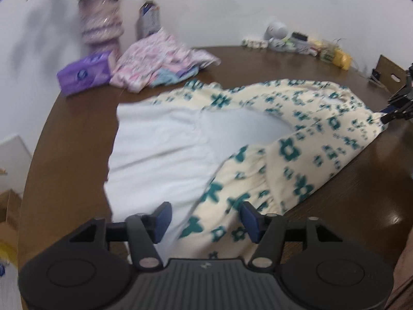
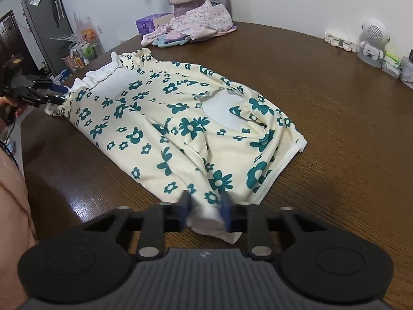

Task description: Fold clothes

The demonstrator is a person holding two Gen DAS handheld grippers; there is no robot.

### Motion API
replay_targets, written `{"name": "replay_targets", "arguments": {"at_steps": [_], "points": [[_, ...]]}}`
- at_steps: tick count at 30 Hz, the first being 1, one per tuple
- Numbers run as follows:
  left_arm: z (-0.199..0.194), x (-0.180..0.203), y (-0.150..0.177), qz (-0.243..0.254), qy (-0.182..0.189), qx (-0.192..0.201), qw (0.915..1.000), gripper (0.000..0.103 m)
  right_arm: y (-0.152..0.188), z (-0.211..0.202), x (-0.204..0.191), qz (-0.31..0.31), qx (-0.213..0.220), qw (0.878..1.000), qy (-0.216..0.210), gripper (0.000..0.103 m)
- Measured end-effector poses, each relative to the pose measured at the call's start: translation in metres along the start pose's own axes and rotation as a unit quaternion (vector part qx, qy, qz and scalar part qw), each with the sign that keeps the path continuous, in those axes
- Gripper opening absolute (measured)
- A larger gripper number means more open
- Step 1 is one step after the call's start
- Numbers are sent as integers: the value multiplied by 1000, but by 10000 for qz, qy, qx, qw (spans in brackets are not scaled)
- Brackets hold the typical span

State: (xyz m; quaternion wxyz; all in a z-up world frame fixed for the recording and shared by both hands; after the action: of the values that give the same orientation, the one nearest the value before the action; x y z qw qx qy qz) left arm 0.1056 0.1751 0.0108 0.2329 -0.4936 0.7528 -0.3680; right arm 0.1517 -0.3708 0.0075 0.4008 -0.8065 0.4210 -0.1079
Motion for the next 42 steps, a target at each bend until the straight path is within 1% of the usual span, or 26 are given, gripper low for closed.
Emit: {"name": "replay_targets", "arguments": {"at_steps": [1, 2, 4, 7, 11, 12, 13, 14, 15, 16, 18, 19, 21, 23, 24, 25, 26, 27, 28, 33, 35, 36, 37, 38, 40, 42], "points": [[2, -2, 0, 4, 28, -16, 10000, 18, -1, 1, 3, 3, -38, 10000, 8, 19], [3, -3, -2, 13, 83, -7, 10000, 15, -1, 1, 5, 6, -76, 10000, 16, 17], [6, -3, -5, 172, 120, -55, 9998, 15, -2, 3, 10, -2, -154, 9999, 54, 14], [11, -8, -9, 238, 134, -83, 9996, 17, 0, 9, 13, -53, -275, 9995, 147, 14], [4, -13, -12, 72, 51, 138, 9999, 28, 2, 10, 6, -198, -268, 9989, 324, 14], [-3, -14, -12, 19, 41, 247, 9997, 30, 1, 6, 4, -226, -195, 9988, 389, 17], [-12, -14, -12, -33, 50, 348, 9994, 38, -1, -1, 3, -219, -72, 9988, 434, 19], [-21, -13, -11, -83, 66, 437, 9990, 52, -3, -7, 1, -212, 52, 9986, 479, 19], [-28, -11, -9, -96, 88, 491, 9987, 56, -5, -14, -2, -186, 204, 9985, 480, 19], [-35, -9, -6, -85, 113, 525, 9985, 57, -9, -22, -6, -146, 395, 9980, 461, 22], [-41, -2, 3, 40, 174, 429, 9989, 62, -16, -28, -17, -145, 710, 9967, 369, 23], [-41, 2, 7, 136, 167, 346, 9992, 66, -19, -28, -25, -173, 833, 9959, 291, 24], [-36, 7, 17, 323, 82, 152, 9993, 67, -26, -23, -41, -320, 1038, 9940, 109, 24], [-28, 7, 23, 450, -122, -6, 9989, 66, -28, -9, -58, -425, 1104, 9929, -129, 24], [-25, 6, 25, 519, -217, -56, 9984, 64, -26, 1, -62, -426, 1041, 9936, -146, 24], [-23, 4, 25, 549, -238, -21, 9982, 53, -24, 10, -62, -367, 956, 9947, -107, 24], [-22, 1, 22, 539, -236, 21, 9983, 25, -20, 18, -59, -271, 868, 9958, -65, 24], [-21, -2, 19, 521, -243, 43, 9983, 15, -15, 25, -55, -158, 783, 9968, 5, 24], [-20, -5, 16, 503, -250, 65, 9984, 12, -11, 29, -51, -66, 720, 9973, 97, 23], [-16, -17, 5, 378, -273, 212, 9987, 11, 7, 29, -35, 304, 850, 9956, 235, 16], [-9, -20, 10, 277, -339, 117, 9990, 10, 10, 28, -32, 366, 912, 9948, 251, 14], [-8, -23, 14, 163, -343, 136, 9992, 10, 11, 27, -32, 355, 934, 9947, 261, 14], [-10, -27, 16, 40, -367, 184, 9991, 13, 12, 27, -32, 344, 956, 9945, 271, 14], [-12, -30, 17, -72, -416, 214, 9989, 18, 13, 26, -33, 332, 978, 9943, 282, 14], [-19, -37, 20, -231, -733, 256, 9967, 28, 15, 25, -33, 309, 1023, 9938, 302, 14], [-31, -42, 22, -388, -1112, 419, 9922, 27, 13, 22, -32, 428, 1083, 9927, 298, 14]]}}
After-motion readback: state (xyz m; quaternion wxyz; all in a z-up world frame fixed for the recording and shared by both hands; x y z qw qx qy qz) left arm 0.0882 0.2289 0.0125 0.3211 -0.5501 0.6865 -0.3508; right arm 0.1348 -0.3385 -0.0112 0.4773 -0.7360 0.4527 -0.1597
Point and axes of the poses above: each gripper's, at about its wrist camera, not at the fingertips, and z roughly the way its jaws point, x to its right, y to its underside, the point moved 3 cm from there along z, roughly the way its jaws point, and after that the axes turned 11 degrees about x, right-handed, at the moved point
